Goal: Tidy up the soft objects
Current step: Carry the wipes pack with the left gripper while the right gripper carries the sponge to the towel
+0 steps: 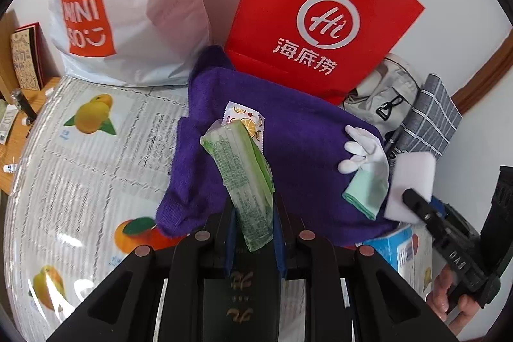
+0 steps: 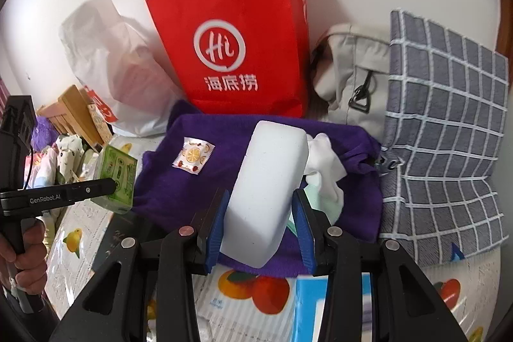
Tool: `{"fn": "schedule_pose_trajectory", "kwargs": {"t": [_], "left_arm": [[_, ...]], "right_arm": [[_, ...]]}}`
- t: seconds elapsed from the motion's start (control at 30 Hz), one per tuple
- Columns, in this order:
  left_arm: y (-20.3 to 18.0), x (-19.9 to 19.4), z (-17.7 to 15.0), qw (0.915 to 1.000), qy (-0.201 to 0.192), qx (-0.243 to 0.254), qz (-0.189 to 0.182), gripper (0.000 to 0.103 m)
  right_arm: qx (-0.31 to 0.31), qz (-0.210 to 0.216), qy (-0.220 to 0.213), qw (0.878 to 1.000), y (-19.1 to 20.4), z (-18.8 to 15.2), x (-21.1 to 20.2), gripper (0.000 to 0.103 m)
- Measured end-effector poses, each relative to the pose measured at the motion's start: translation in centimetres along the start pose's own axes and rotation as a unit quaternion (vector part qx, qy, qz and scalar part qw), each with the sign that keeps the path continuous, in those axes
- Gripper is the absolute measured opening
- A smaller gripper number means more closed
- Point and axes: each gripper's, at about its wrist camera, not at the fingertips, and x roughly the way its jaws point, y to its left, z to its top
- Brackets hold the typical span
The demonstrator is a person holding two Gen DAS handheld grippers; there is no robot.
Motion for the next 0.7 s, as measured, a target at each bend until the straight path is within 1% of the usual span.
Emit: {"fn": "schedule_pose_trajectory", "kwargs": {"t": [0.23,0.37,0.47,0.53,0.6,0.7], "left_arm": [[-0.9,2.8,2.2,0.9993,0.022,0.021,0.023,0.020],[-1.1,4.9,2.6,0.9982,0.043,0.033,0.027,0.020],[-1.0,6.4,2.7,0.9973,0.057,0.034,0.032,0.020],[-1.1,7.2,2.8,0.9968,0.062,0.035,0.035,0.021],[-1.5,8.2,2.7,0.9953,0.072,0.043,0.047,0.021],[-2.0,9.2,2.6,0.9952,0.075,0.046,0.043,0.022]], "right_arm": [[-0.001,0.018,0.041,0.999,0.0,0.3,3.9,0.040],[-0.006,0.026,0.067,0.997,0.3,-0.1,6.0,0.041],[-0.014,0.023,0.091,0.995,0.4,-0.4,7.4,0.041],[-0.020,0.013,0.099,0.995,0.4,-0.6,8.1,0.041],[-0.026,0.002,0.110,0.994,0.4,-0.7,8.7,0.041],[-0.022,0.006,0.120,0.993,0.2,-0.9,9.6,0.041]]}}
